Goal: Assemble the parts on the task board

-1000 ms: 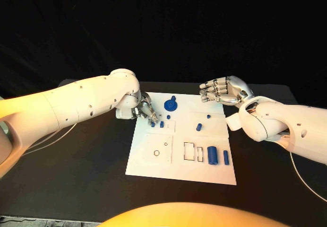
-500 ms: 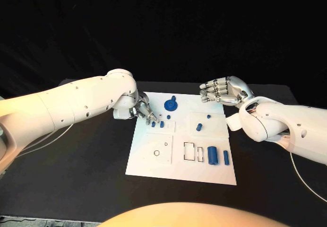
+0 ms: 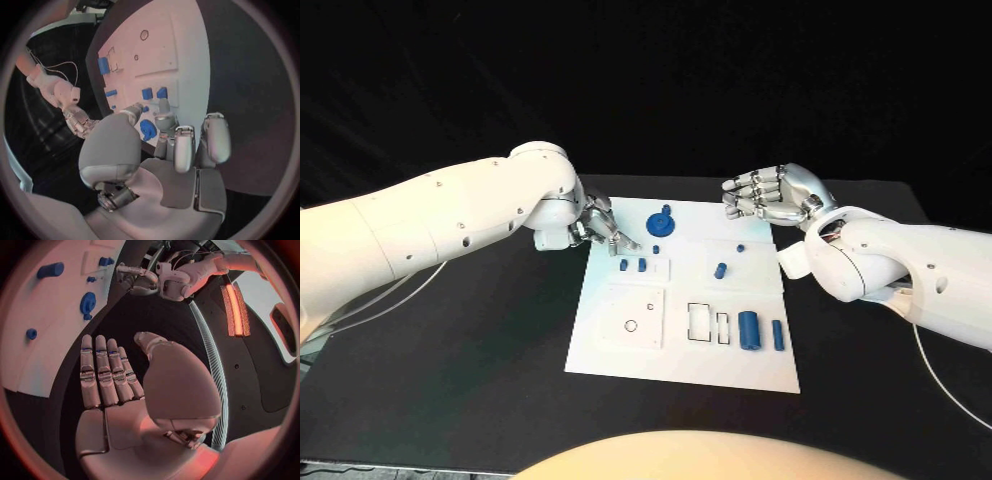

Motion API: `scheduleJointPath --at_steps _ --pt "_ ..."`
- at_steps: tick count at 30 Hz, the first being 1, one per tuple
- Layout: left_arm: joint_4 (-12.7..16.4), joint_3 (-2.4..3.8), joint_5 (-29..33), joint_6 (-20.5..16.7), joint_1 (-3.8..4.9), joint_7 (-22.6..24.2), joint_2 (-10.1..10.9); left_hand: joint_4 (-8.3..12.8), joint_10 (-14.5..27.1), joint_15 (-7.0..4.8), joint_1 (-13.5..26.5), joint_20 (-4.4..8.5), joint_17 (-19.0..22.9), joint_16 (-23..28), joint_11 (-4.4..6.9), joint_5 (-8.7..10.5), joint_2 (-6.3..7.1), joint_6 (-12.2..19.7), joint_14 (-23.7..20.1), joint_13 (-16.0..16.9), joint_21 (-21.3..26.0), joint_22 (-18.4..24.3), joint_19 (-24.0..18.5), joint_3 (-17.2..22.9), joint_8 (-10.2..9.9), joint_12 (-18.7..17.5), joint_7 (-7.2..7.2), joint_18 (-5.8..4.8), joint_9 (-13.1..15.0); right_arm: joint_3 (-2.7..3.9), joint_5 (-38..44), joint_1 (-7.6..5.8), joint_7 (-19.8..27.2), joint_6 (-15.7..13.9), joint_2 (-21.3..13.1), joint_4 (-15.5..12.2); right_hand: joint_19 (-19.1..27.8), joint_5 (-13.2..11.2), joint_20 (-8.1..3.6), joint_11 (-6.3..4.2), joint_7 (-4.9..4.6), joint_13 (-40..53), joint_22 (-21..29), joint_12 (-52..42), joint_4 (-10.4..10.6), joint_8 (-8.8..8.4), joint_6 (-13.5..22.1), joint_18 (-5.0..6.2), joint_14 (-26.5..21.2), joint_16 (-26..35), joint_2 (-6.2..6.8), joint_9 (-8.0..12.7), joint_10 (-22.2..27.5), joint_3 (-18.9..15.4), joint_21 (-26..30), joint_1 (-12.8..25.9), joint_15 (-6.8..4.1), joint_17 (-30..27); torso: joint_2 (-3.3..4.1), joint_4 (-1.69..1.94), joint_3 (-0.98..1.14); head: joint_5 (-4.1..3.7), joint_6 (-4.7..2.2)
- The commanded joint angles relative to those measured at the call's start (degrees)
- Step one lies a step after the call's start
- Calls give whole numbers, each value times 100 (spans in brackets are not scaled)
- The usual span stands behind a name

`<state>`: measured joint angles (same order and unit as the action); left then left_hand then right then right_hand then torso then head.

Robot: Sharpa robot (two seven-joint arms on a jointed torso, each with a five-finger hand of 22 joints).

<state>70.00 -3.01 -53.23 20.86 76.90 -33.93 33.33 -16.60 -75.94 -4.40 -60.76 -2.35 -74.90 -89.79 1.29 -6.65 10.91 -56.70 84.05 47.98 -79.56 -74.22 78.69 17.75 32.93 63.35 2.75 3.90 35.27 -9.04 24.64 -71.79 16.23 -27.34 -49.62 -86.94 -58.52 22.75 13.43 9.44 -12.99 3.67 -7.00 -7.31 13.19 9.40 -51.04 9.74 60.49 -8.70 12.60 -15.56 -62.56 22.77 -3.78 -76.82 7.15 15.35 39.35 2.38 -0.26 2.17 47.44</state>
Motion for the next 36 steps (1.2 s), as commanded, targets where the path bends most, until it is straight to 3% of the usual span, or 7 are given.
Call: scheduleJointPath --at_steps 1,3,6,8,12,21,36 --pt "145 31 234 -686 5 481 63 36 528 96 -344 -38 -1035 253 -113 -55 -76 311 427 -710 345 463 -399 -27 -115 -540 124 127 -51 2 41 7 81 63 -3 -7 -29 29 8 9 -17 -1 5 29 -24 -23 -49 82 40 22 -16 5 -42 -2 -20 57 4 -10 1 12 -1 -14 -10" --pt "250 45 236 -961 5 702 121 80 1154 195 -750 -126 -629 515 -232 -72 -121 590 236 -1417 656 847 -731 103 -214 -1138 257 212 -97 2 41 8 85 58 -4 -7 -30 30 8 9 -16 -1 10 29 -25 -23 -52 83 41 24 -17 5 -44 -1 -20 57 4 -12 0 8 2 -11 -23" --pt "412 55 140 -1453 2 1167 201 200 1627 314 -1354 -241 70 998 -366 -71 -76 914 -155 -1630 1289 1595 -1353 442 -348 -1480 403 388 -208 2 41 9 93 49 -12 -8 -30 30 8 9 -16 -1 10 29 -25 -23 -52 83 41 24 -17 5 -44 -1 -20 57 4 -12 3 4 -2 -29 -46" --pt "535 55 24 -1905 -8 1604 259 286 1938 446 -1702 -354 1088 1795 -497 -65 61 1133 -855 -1835 2267 2651 -2250 756 -450 -1738 538 607 -321 2 41 9 99 42 -22 -7 -31 30 8 8 -16 -1 11 30 -27 -23 -52 83 41 25 -17 5 -45 0 -20 56 4 -12 10 10 -2 -39 -73" --pt "779 34 -386 -2831 -96 2550 376 390 2777 649 -2031 -543 2904 3492 -699 -55 348 1879 -2363 -2458 3204 3301 -2722 1157 -746 -2517 698 645 -651 2 49 10 111 33 -37 -2 -31 30 8 7 -15 -1 14 30 -32 -24 -52 83 42 26 -16 5 -45 2 -21 50 3 -13 7 15 2 -72 -110" --pt "848 -102 -1743 -3619 -330 3383 327 483 3022 760 -2141 -652 3242 3611 -843 -45 476 1765 -2401 -3015 3583 3579 -2604 1095 -651 -2968 608 654 -959 2 71 12 125 37 -40 9 -33 32 7 5 -13 -1 19 32 -45 -25 -53 83 44 28 -15 6 -45 9 -22 36 2 -15 7 8 -7 -92 -180" --pt "360 -266 -2754 -3168 -434 3178 -106 366 2775 711 -2158 -613 2817 2404 -781 -44 491 1285 -1949 -3370 3226 3325 -2335 839 -747 -2906 578 661 -1391 2 95 19 123 34 -21 22 -34 32 7 5 -13 -1 23 33 -53 -26 -53 83 46 30 -14 6 -45 14 -22 27 1 -16 14 -9 6 -92 -201"
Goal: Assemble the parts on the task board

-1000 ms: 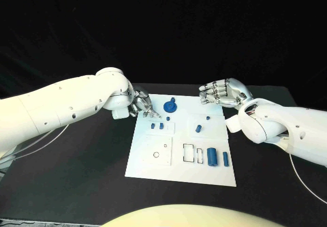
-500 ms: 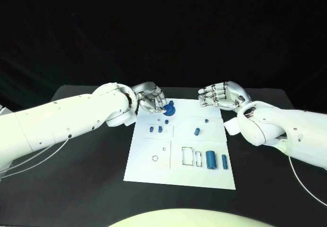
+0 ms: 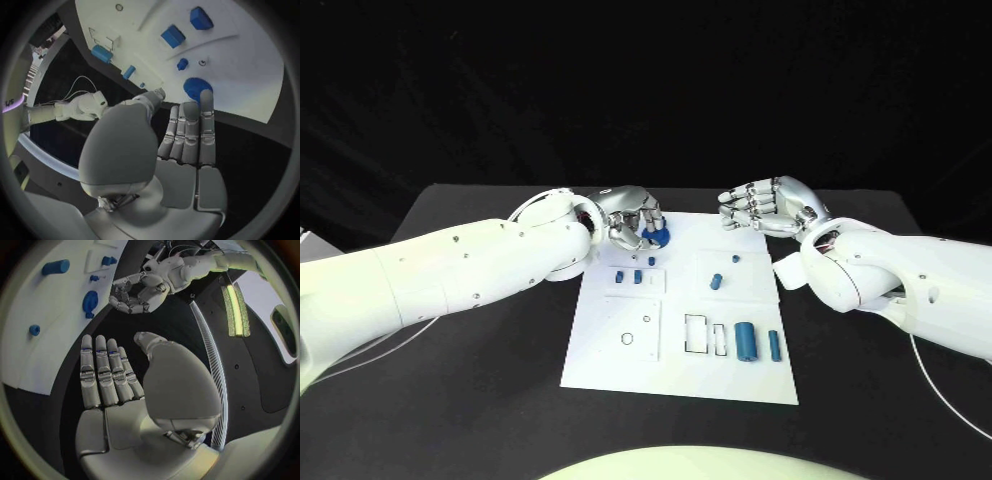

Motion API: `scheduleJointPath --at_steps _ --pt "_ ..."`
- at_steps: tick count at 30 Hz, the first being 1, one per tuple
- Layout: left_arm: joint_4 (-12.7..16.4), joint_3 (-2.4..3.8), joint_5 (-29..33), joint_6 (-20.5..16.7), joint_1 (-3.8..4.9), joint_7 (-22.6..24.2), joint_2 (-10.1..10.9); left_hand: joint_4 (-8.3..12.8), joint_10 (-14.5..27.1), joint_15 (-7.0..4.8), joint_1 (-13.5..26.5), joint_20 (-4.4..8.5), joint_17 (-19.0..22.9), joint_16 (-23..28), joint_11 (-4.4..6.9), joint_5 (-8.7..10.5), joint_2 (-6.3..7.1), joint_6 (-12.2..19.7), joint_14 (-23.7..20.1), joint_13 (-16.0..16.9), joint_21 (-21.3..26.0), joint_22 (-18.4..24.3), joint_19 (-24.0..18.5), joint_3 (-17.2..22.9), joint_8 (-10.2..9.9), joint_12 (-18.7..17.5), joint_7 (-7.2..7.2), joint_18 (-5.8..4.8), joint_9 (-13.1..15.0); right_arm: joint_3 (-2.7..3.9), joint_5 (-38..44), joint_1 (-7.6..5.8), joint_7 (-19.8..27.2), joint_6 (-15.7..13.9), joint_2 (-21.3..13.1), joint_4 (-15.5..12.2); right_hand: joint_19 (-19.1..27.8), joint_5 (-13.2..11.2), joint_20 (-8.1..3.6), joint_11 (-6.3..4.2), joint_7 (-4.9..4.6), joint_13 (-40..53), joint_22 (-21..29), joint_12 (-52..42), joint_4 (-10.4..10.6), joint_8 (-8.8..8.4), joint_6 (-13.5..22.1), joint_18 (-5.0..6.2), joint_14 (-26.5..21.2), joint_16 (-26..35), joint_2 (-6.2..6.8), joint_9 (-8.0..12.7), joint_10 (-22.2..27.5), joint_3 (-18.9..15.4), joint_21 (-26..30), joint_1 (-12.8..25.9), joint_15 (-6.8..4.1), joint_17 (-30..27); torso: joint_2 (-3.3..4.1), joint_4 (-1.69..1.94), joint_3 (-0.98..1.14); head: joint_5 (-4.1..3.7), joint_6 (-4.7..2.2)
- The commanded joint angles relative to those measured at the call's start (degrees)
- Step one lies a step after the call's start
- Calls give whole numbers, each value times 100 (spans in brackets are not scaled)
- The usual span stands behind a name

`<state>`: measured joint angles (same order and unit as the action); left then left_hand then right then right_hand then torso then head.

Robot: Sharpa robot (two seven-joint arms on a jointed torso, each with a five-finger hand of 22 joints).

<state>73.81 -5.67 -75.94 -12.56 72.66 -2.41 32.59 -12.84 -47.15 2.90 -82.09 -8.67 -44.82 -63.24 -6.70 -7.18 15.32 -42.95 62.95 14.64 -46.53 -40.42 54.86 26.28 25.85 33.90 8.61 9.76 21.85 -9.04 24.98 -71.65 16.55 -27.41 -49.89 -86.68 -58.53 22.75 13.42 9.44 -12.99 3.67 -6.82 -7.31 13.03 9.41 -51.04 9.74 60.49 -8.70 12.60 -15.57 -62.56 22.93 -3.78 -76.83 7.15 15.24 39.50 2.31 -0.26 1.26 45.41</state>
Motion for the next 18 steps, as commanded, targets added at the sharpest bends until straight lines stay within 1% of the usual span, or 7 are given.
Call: scheduleJointPath --at_steps 1,4,7,12,16,18 --pt "-27 -1 -507 204 -12 21 -39 -15 -128 -22 -28 23 -223 -300 24 11 54 -120 189 -46 -95 -70 52 -11 -46 41 -19 75 -58 2 61 5 91 40 6 -4 -34 32 7 5 -13 -1 5 33 -37 -26 -53 83 46 30 -14 6 -45 -2 -22 27 2 -5 -2 1 6 -4 4" --pt "-54 -4 -584 325 -21 2 -74 -38 -147 -26 -19 27 -257 -392 28 18 73 -206 219 -85 -136 -107 49 -22 -67 15 -28 71 -85 2 62 5 92 40 12 -4 -34 32 7 5 -13 -1 5 33 -37 -26 -53 83 46 30 -14 6 -45 -2 -22 27 2 -5 -1 0 3 -11 4" --pt "-92 -7 -627 423 -33 -2 -122 -57 -227 -35 -25 31 -400 -567 42 20 77 -273 326 -121 -196 -157 50 -25 -117 6 -50 71 -124 2 62 5 92 38 16 -5 -34 32 7 5 -13 -1 5 33 -37 -26 -53 83 46 30 -14 6 -45 -2 -22 27 2 -5 -3 3 4 -8 9" --pt "-133 -9 -649 516 -57 3 -154 -78 -314 -50 -24 37 -406 -659 62 21 86 -362 337 -156 -251 -208 37 -26 -158 -7 -6 71 -156 2 62 5 118 -13 25 -6 -34 32 7 5 -13 -1 5 33 -37 -26 -53 83 46 30 -14 6 -45 -2 -22 27 2 -5 -1 -5 0 -10 13" --pt "-159 -10 -649 573 -76 9 -170 -91 -379 -59 -18 42 -431 -715 75 23 97 -386 360 -172 -274 -232 25 -29 -197 -13 5 72 -179 2 62 5 137 -56 31 -4 -36 31 7 7 -15 -2 14 38 -47 -31 -50 83 48 34 -13 8 -42 4 -23 20 2 -9 -3 1 3 -19 3" --pt "-169 -10 -649 599 -87 3 -179 -93 -389 -61 -17 43 -439 -726 77 23 99 -387 365 -176 -278 -236 23 -30 -205 -15 6 72 -183 2 62 5 143 -67 34 -3 -37 33 7 8 -16 -3 16 40 -51 -32 -47 83 49 35 -14 9 -39 7 -24 16 2 -9 -5 6 0 -23 1"
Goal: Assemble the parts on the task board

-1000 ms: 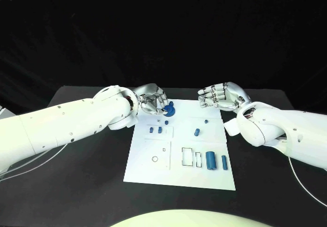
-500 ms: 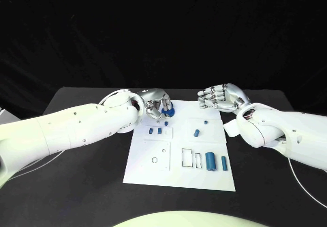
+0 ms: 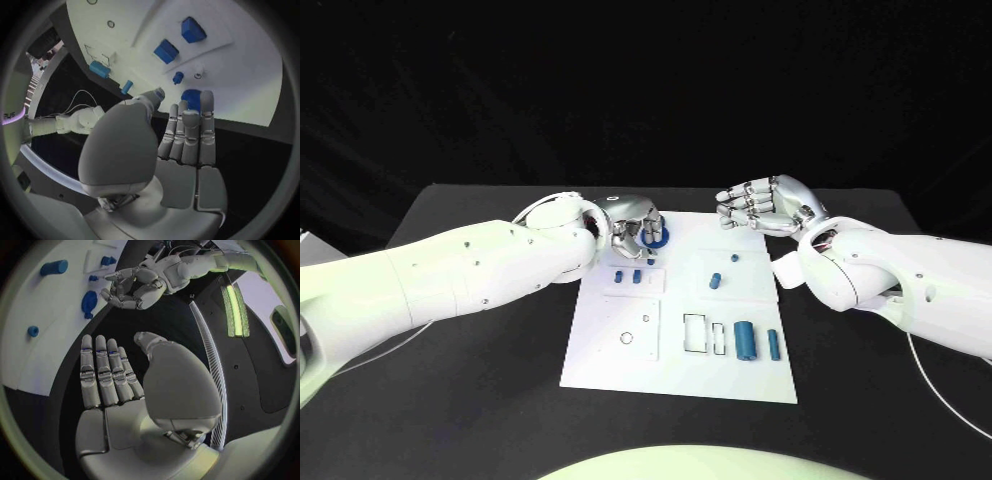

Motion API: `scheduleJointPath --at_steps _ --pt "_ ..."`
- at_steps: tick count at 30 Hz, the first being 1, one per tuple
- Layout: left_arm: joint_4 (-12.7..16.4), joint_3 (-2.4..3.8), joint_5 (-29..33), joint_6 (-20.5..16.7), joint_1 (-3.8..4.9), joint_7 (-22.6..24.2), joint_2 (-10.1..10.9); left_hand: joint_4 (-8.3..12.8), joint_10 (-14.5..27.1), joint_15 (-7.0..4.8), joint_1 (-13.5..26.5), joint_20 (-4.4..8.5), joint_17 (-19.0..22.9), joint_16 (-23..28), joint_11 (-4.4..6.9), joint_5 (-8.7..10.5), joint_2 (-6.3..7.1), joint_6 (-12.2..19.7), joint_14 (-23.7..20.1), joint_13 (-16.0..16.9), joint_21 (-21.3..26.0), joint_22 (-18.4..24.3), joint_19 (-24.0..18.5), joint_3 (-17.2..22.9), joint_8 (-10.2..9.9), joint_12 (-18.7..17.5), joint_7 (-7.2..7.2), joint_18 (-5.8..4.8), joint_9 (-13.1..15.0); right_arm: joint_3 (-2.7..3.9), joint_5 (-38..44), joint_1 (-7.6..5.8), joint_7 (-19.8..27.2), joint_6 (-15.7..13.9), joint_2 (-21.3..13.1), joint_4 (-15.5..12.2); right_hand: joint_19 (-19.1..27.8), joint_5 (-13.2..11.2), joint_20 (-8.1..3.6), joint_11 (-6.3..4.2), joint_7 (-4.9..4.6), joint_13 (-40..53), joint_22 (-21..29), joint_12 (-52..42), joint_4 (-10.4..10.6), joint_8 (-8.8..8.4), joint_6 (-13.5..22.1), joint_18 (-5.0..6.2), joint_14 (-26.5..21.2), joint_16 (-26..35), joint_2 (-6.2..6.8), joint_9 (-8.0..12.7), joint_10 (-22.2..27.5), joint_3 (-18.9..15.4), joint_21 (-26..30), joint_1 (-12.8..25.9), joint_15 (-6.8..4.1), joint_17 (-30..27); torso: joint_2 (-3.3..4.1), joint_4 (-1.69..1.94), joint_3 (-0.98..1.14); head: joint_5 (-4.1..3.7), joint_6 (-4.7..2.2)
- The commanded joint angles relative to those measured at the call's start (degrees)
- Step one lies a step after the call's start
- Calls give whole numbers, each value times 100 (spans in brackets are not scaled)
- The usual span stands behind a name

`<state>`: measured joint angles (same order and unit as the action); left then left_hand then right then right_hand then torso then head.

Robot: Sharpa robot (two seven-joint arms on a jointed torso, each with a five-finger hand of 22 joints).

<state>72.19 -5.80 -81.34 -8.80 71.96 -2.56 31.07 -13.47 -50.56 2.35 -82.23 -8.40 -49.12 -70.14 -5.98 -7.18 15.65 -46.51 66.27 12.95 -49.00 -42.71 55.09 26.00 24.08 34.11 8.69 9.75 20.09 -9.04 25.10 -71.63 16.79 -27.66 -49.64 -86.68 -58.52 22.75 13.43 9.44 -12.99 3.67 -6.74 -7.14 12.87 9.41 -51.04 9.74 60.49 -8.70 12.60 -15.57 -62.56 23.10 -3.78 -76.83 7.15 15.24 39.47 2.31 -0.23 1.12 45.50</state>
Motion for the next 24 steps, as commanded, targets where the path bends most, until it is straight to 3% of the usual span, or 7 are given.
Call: scheduleJointPath --at_steps 1,9,24 --pt "-14 2 -108 238 -26 14 -34 -31 -48 -6 -3 16 -9 -35 4 23 67 -31 33 -6 -32 -7 0 -1 -29 -36 -2 74 -7 2 50 4 122 -47 11 -3 -37 33 6 8 -17 -3 8 25 -37 -34 -46 83 50 35 -14 9 -38 -7 -24 13 2 -10 -2 7 -3 -10 -8" --pt "-59 1 -113 323 -99 -21 -77 -28 -94 -13 -21 20 -75 -118 13 21 66 -58 79 -26 -61 -36 -11 6 -66 -55 -9 73 -27 2 50 4 136 -56 18 0 -41 37 5 10 -20 -4 15 32 -50 -41 -37 84 56 37 -16 12 -28 4 -26 -1 1 -12 4 4 -8 -24 -2" --pt "-194 1 -144 412 -162 -76 -178 42 -199 -26 -161 33 -124 -298 27 -20 32 -231 103 -95 -173 -147 -60 197 -147 -150 -12 72 -77 2 50 4 132 -30 30 -3 -43 38 5 11 -20 -4 16 33 -52 -41 -37 84 57 37 -17 12 -28 6 -26 -3 1 -12 -1 10 -6 -32 13"
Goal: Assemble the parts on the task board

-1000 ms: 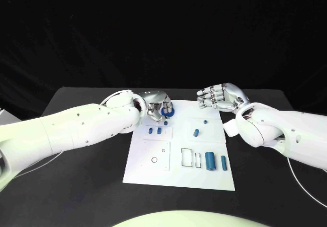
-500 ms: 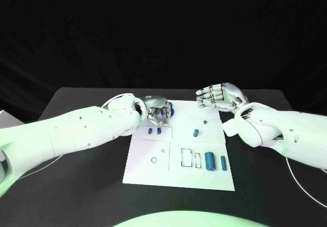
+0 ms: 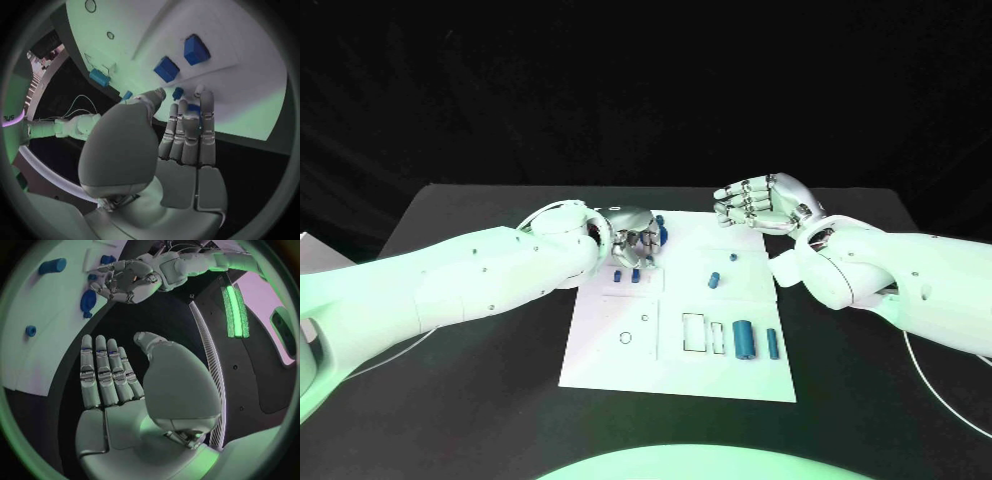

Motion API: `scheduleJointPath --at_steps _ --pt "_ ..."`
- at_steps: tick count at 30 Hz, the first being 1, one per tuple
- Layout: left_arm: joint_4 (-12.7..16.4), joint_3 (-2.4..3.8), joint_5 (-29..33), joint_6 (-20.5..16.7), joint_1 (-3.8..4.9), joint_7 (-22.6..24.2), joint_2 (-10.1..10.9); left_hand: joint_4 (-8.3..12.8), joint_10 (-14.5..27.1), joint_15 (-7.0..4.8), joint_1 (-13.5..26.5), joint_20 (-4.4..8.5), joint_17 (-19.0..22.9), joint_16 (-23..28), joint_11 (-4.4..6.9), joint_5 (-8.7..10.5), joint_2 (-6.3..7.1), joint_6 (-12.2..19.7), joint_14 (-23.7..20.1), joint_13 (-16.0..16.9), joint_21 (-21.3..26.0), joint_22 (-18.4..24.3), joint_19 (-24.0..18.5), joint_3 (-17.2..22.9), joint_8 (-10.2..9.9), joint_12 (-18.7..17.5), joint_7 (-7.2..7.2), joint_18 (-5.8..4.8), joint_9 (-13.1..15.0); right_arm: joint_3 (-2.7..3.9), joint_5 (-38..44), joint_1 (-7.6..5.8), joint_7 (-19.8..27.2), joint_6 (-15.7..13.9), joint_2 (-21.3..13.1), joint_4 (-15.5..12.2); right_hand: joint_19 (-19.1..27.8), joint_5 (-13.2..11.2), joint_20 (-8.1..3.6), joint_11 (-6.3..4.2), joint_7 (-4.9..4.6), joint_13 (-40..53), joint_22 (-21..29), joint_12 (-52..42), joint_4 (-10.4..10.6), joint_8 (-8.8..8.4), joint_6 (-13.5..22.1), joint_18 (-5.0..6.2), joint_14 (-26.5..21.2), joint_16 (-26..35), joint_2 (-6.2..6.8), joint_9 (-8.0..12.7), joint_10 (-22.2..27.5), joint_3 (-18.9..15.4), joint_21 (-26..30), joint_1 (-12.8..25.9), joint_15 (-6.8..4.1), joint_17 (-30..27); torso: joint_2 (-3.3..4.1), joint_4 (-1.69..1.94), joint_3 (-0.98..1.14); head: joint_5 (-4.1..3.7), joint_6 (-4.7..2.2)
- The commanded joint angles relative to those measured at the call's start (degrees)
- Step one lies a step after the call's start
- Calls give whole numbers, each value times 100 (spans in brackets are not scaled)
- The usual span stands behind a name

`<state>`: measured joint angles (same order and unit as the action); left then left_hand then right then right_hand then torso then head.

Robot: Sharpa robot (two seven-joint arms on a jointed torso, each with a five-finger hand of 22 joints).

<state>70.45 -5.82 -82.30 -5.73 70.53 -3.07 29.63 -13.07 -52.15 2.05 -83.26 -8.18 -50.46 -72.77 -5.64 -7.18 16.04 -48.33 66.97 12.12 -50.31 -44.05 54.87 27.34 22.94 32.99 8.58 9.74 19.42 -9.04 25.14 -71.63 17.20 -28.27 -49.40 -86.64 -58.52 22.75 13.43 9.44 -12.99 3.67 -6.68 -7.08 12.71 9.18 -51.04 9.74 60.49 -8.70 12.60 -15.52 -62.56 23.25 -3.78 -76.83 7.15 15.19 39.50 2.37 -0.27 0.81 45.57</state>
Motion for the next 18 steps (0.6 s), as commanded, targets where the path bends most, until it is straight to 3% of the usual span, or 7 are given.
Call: scheduleJointPath --at_steps 1,18 --pt "-35 3 -50 108 -23 -27 -46 7 -46 4 -63 11 12 -42 -6 -20 -9 -57 31 -17 -48 -20 -41 81 -38 -44 -1 73 -13 2 47 4 90 32 7 -9 -46 39 4 11 -21 -4 15 30 -43 -21 -36 84 63 37 -20 8 -26 -2 -28 -9 0 -8 -1 5 -3 -4 7" --pt "-203 4 -31 254 -62 -92 -140 284 -210 -8 -160 29 -75 -294 0 -10 -34 -239 115 -139 -309 -260 -120 624 -176 -243 10 75 -73 2 47 4 83 54 15 -19 -50 38 4 12 -22 -4 20 32 -45 -22 -37 84 67 38 -22 8 -27 3 -30 -8 0 -9 -3 -2 0 3 26"
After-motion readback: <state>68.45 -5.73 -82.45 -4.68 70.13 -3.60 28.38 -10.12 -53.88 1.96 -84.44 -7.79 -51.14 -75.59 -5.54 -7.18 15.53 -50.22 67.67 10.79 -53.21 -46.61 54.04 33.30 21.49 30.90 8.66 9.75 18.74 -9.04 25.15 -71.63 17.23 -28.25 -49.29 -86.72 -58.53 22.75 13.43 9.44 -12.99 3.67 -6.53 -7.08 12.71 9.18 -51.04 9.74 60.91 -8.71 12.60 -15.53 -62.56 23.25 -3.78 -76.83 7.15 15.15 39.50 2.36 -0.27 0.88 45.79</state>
